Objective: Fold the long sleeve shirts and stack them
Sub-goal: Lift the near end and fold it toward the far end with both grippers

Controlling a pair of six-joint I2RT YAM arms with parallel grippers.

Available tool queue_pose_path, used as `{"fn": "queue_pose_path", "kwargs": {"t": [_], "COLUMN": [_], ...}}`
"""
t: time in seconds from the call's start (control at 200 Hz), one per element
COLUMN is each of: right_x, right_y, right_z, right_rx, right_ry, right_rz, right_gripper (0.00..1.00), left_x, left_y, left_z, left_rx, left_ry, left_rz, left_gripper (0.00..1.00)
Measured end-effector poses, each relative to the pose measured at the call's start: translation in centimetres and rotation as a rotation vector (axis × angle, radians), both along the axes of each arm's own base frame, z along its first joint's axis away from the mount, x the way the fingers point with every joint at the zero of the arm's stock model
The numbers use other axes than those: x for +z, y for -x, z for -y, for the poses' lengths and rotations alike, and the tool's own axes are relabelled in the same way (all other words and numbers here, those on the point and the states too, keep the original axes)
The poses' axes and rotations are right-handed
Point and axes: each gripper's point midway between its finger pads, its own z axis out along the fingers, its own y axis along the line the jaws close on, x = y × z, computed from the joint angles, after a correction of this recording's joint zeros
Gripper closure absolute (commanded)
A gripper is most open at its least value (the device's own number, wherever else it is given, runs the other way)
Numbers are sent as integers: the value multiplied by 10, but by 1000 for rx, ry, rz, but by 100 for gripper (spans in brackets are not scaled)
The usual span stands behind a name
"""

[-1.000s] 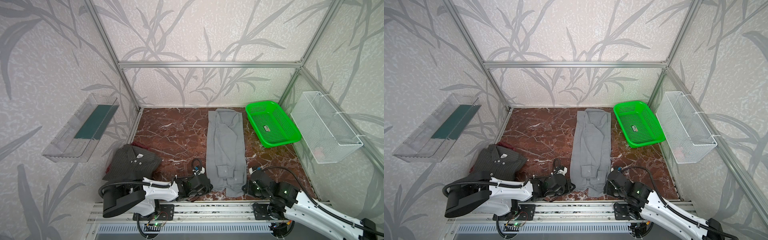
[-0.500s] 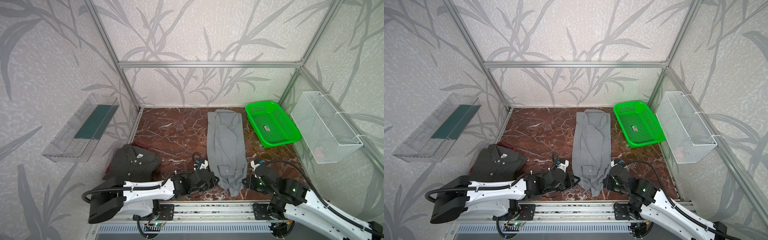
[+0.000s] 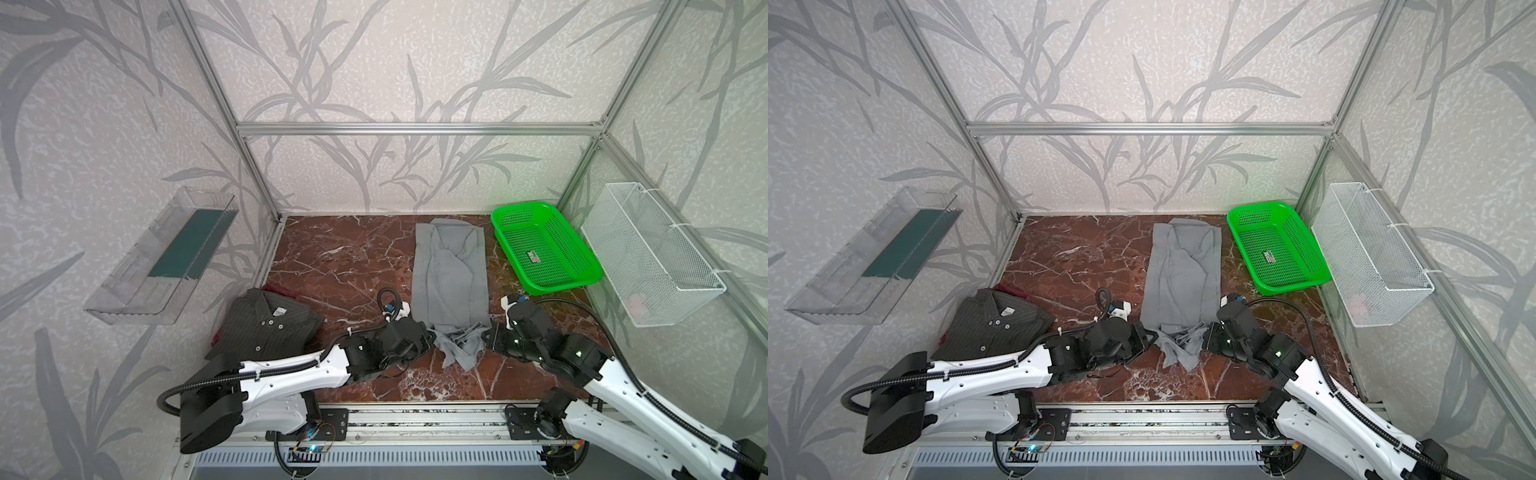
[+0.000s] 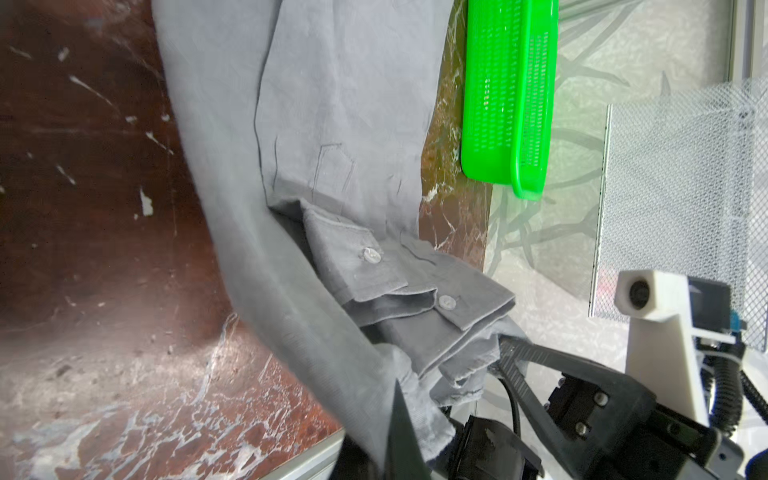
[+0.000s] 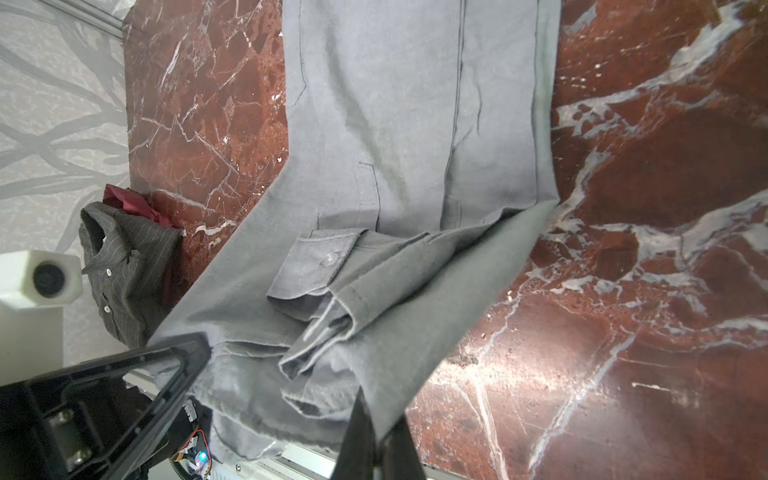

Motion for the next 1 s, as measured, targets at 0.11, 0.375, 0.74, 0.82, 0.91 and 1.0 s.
{"fn": "queue_pose_path", "kwargs": {"t": [0.11, 0.375, 0.74, 0.82, 0.91, 1.0], "right_x": [1, 14, 17, 18, 15, 6], "right_y": [-10, -45, -91, -100, -110, -120], "right_z": [-1, -1, 13, 14, 14, 16], "right_rx": [-9, -39, -97, -95, -93, -100], "right_ry": [-13, -58, -107, -111, -118, -124], "right_rz": [-8, 4, 3, 8, 3, -12], "right_gripper": [100, 100, 100, 100, 100, 100], "left_x": [1, 1, 9, 3, -3, -10], "left_y": [-17, -55, -105, -114, -125, -135], "left_z": [-6, -2, -6, -6, -4, -1], "left_rx": [39, 74, 102, 101, 95, 86], "left_ry": [-15, -51, -117, -139, -164, -180], "left_rz": [-9, -37, -43, -57, -73, -89], "left_gripper": [100, 100, 100, 100, 100, 100]}}
